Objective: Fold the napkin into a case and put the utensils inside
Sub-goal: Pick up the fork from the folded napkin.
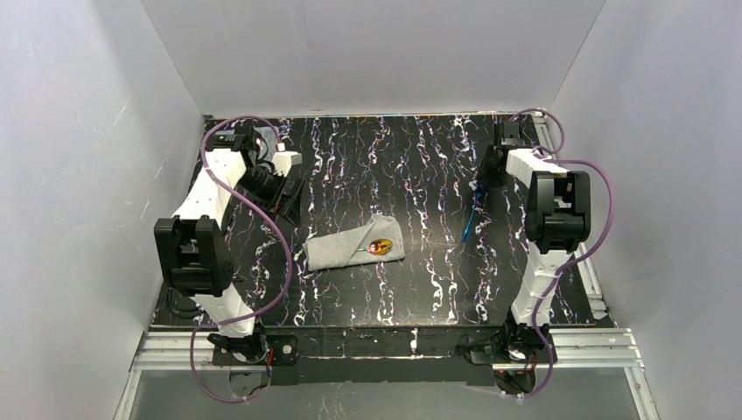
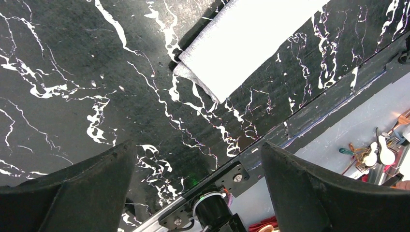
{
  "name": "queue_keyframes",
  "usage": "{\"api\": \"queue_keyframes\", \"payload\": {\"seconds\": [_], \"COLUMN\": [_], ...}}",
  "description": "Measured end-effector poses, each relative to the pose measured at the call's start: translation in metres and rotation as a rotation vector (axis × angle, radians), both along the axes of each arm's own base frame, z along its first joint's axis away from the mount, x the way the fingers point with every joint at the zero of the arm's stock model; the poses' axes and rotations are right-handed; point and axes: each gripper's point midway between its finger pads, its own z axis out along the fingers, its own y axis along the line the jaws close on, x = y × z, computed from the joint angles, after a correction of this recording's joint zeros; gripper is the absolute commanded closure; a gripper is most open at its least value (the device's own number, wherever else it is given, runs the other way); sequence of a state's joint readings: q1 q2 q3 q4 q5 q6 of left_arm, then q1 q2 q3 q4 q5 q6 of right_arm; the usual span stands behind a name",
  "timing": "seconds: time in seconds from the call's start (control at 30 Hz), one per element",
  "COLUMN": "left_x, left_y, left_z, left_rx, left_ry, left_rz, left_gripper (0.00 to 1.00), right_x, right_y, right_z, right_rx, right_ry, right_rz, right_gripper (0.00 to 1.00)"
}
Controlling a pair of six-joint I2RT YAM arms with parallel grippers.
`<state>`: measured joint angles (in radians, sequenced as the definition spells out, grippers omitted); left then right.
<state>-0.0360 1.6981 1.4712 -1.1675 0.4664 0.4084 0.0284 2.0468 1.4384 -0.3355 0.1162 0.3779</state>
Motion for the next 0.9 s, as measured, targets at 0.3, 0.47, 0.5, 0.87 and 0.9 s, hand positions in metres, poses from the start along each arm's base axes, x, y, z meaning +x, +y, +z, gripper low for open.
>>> {"api": "queue_keyframes", "payload": {"seconds": [0.3, 0.47, 0.5, 0.87, 0.9], "left_x": [0.004, 0.005, 0.005, 0.008, 0.007], "left_y": [0.003, 0.003, 0.003, -0.033, -0.042], "left_z": [0.011, 0.016, 0.016, 0.032, 0.032], "left_rx": [0.0, -0.001, -0.001, -0.088, -0.094], "left_ry": [-0.015, -0.02, -0.021, -0.046, -0.046], "left_rz": [0.01, 0.01, 0.01, -0.072, -0.102], "left_gripper": [0.01, 0.02, 0.02, 0.02, 0.03], "right_x": [0.002, -0.01, -0.013, -0.042, -0.041], "right_y": [0.001, 0.0, -0.001, 0.024, 0.028], "right_z": [0.0, 0.0, 0.001, 0.042, 0.05], "right_rx": [0.014, 0.016, 0.017, 0.171, 0.19], "right_ry": [-0.024, -0.015, -0.009, -0.037, -0.052], "right_rz": [-0.011, -0.041, -0.048, -0.106, -0.105], "right_gripper": [0.85, 0.88, 0.88, 0.89, 0.89]}}
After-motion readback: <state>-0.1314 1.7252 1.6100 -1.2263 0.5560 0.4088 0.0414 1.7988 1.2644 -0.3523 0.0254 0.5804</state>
